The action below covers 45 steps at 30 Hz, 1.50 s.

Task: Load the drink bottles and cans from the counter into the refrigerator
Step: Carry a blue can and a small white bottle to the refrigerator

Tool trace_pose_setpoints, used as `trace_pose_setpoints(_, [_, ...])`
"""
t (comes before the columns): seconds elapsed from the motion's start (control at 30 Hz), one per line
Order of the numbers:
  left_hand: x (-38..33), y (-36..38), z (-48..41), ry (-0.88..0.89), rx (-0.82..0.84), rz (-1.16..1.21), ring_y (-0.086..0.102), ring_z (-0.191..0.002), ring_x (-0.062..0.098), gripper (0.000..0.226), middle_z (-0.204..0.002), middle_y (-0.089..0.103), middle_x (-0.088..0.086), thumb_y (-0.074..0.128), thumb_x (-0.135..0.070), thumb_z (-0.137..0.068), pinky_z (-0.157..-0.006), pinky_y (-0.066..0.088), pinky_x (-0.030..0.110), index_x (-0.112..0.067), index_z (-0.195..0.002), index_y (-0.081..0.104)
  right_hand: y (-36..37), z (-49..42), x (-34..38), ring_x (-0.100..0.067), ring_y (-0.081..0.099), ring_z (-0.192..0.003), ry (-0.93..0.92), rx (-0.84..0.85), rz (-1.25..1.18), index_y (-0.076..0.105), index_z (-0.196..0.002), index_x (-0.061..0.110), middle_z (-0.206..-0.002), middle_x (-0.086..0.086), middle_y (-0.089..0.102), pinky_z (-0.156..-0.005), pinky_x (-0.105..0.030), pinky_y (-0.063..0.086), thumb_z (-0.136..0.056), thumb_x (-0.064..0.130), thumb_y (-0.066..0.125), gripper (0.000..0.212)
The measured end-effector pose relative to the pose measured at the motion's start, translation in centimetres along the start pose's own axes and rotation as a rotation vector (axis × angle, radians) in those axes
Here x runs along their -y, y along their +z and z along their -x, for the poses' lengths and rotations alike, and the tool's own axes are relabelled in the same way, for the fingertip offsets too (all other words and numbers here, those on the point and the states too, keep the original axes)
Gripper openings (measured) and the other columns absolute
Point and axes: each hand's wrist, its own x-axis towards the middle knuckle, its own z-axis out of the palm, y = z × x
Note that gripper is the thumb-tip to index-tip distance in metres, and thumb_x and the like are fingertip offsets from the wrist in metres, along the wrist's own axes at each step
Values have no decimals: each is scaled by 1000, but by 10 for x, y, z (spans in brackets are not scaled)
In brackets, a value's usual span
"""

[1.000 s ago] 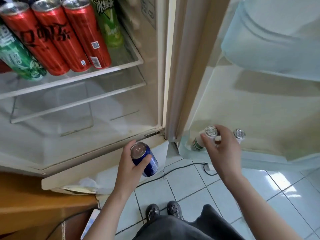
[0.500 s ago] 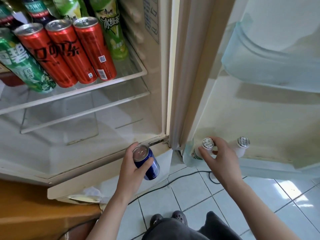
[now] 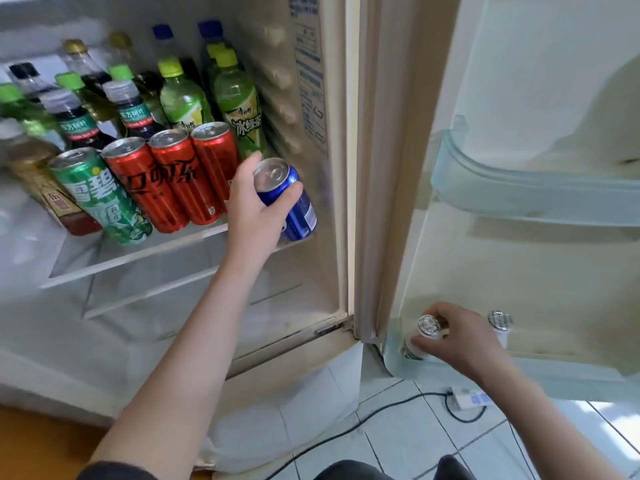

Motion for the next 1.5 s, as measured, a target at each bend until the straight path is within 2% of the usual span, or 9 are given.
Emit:
trace_pose_setpoints(0.3, [4,32,-74,22,-43,-241,40,-133,23,74,-144,41,7,71,-31,-83,-112,32,35,-13,-144,33,2,5,1,-5,53,-70,6,-31,-26,53,-73,32,-71,15,59,-52,-12,29,-66,32,75,24])
trace_pose_setpoints(0.53, [20,41,-92,-42,-151,-287,40,-132,25,66,-146,35,11,66,-29,-87,-108,29,26,-10,-143,35,6,6,-2,-10,58,-79,25,-72,-90,61,-86,26,-81,12,63,-68,-26,44,-67,29,75,24])
trace_pose_setpoints(0.73, [24,49,-93,11,-178,-317,42,-128,26,58,-144,32,14,64,-22,-89,-107,28,23,-5,-139,39,8,5,-8,-4,55,-74,-3,-61,-104,58,-83,27,-79,12,61,-60,-16,39,-67,31,75,23])
trace_pose_setpoints(0.8, [24,51,-93,9,-188,-321,42,-128,27,58,-143,31,15,63,-22,-89,-107,27,23,-3,-139,39,8,4,-9,-6,56,-76,-8,-62,-107,58,-83,27,-79,12,61,-65,-21,43,-67,31,75,23])
trace_pose_setpoints(0.97, [19,53,-79,51,-114,-458,0,-146,34,70,-158,-1,19,56,-26,-94,-120,5,39,-7,-150,19,9,5,-10,-10,57,-80,-22,-53,-113,58,-87,26,-84,10,61,-71,-27,46,-69,32,74,25])
trace_pose_setpoints(1.03, [12,53,-59,164,-83,-405,-5,-146,34,68,-158,-5,19,53,-21,-94,-121,3,36,-5,-150,18,9,5,-11,-13,57,-82,-27,-50,-113,59,-90,23,-85,9,60,-75,-30,48,-71,31,73,26])
trace_pose_setpoints(1.17, [1,50,11,286,-29,-159,9,-147,28,58,-157,8,17,52,-16,-93,-114,10,9,-3,-145,28,12,9,-12,-12,57,-81,-50,-93,-150,58,-87,23,-84,11,59,-74,-34,50,-72,29,73,22])
trace_pose_setpoints(1.37, [26,49,119,277,274,-86,26,-141,11,46,-147,32,-2,50,-28,-92,-116,24,29,-13,-135,44,19,27,-10,-9,55,-104,-22,-228,-225,57,-118,18,-112,9,58,-87,-32,49,-76,30,74,47])
trace_pose_setpoints(1.5, [54,49,168,59,390,26,49,-121,6,27,-123,52,-17,55,-17,-88,-101,45,40,-18,-115,58,23,63,-1,-10,57,-93,-46,-456,-213,62,-106,18,-103,13,58,-79,-31,50,-81,25,71,27])
